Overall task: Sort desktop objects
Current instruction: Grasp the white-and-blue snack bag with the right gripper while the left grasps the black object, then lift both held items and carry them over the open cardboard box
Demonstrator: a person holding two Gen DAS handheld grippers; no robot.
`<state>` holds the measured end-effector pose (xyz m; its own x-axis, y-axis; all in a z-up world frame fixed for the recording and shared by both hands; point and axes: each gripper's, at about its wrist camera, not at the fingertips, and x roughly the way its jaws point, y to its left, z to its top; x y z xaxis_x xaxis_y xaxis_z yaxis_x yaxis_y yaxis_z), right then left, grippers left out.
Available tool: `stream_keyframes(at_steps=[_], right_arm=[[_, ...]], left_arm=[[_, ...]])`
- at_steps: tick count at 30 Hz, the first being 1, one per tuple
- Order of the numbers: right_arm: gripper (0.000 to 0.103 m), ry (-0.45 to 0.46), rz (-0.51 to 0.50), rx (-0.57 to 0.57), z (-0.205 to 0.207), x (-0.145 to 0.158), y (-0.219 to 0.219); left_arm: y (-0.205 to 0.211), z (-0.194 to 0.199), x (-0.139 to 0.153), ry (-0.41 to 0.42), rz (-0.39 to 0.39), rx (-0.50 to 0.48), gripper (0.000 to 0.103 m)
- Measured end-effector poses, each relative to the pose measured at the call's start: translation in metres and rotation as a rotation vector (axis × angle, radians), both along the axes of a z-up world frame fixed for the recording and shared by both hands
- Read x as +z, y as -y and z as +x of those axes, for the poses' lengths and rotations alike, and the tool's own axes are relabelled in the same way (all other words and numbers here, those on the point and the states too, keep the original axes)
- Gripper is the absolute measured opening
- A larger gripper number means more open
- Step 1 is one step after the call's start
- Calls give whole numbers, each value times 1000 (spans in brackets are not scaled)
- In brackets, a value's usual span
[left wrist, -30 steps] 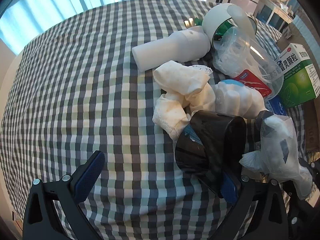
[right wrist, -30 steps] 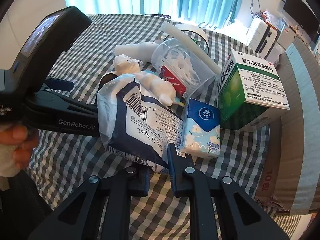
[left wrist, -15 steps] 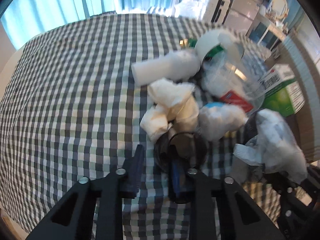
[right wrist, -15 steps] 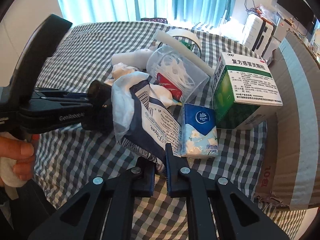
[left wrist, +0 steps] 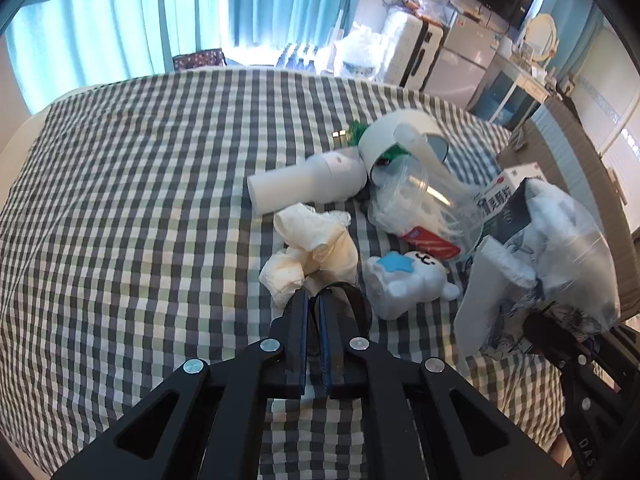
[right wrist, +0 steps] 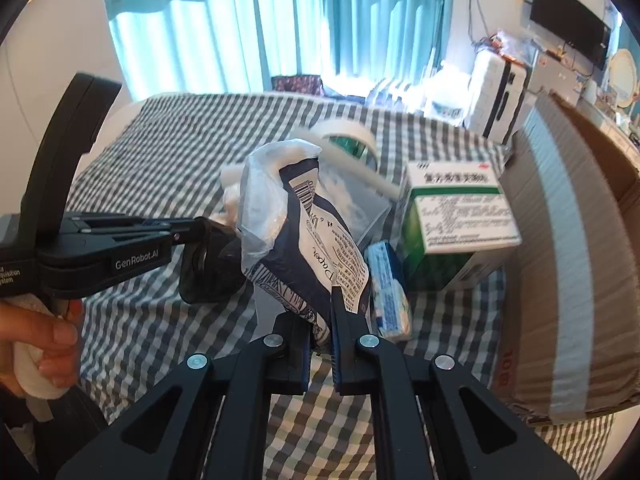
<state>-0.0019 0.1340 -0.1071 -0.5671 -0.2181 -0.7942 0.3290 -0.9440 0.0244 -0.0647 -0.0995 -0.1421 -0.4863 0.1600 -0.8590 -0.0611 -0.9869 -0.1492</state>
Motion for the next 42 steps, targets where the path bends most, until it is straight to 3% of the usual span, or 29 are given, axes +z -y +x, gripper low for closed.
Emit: stream_keyframes(at_steps=[18,30,42], right_arm=[[7,-184,-44,-81,7,45,-15],[7,-352,-89,-121,25,92,-32],[7,-417,-118,-133,31,116,-35]], left_arm=[[-31,55,88,-312,-14,-20,5],[-28,84,143,-489,-29,43,5],[-35,87,158,-539,-47,40,5]])
